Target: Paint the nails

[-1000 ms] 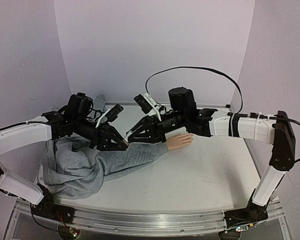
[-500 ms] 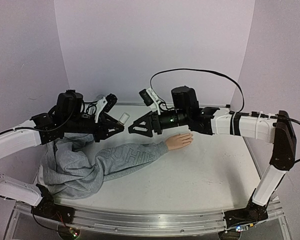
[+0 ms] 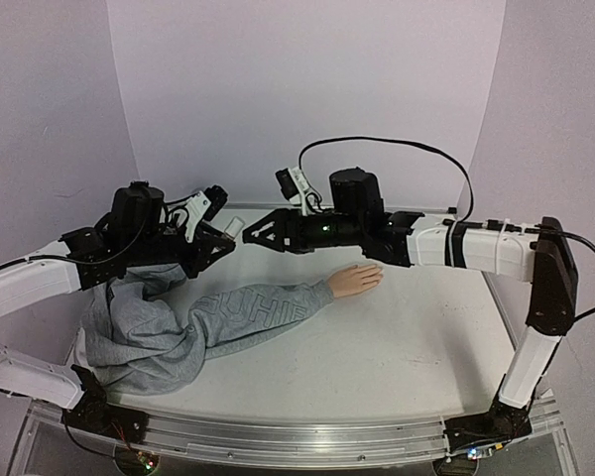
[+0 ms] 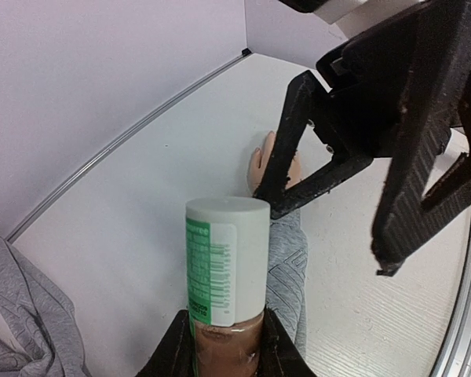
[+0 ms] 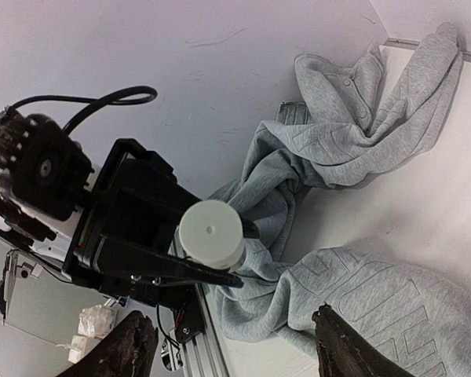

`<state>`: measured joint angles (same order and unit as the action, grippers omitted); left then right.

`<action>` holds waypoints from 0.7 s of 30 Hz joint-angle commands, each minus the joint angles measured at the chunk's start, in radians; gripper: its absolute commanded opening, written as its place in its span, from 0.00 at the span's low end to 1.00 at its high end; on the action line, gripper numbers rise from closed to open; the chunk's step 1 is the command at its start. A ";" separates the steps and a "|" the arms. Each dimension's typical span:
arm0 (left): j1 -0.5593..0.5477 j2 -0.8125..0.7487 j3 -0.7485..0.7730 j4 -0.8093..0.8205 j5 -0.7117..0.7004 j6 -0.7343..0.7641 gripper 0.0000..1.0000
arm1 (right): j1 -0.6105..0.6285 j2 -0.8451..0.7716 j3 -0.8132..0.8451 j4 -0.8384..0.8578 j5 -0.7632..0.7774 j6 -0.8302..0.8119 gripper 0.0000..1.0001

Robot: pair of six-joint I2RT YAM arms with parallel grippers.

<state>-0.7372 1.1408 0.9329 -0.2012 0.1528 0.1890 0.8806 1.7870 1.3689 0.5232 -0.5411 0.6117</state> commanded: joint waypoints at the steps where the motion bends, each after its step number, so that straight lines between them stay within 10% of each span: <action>1: -0.007 -0.007 -0.014 0.052 -0.007 0.030 0.00 | 0.012 0.049 0.095 0.060 0.020 0.056 0.70; 21: -0.020 -0.031 -0.009 0.051 0.162 0.011 0.00 | 0.037 0.081 0.117 0.113 -0.122 0.002 0.20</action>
<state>-0.7536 1.1370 0.8932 -0.1986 0.2050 0.2089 0.9104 1.9152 1.5089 0.5461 -0.5697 0.6697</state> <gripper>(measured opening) 0.232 0.256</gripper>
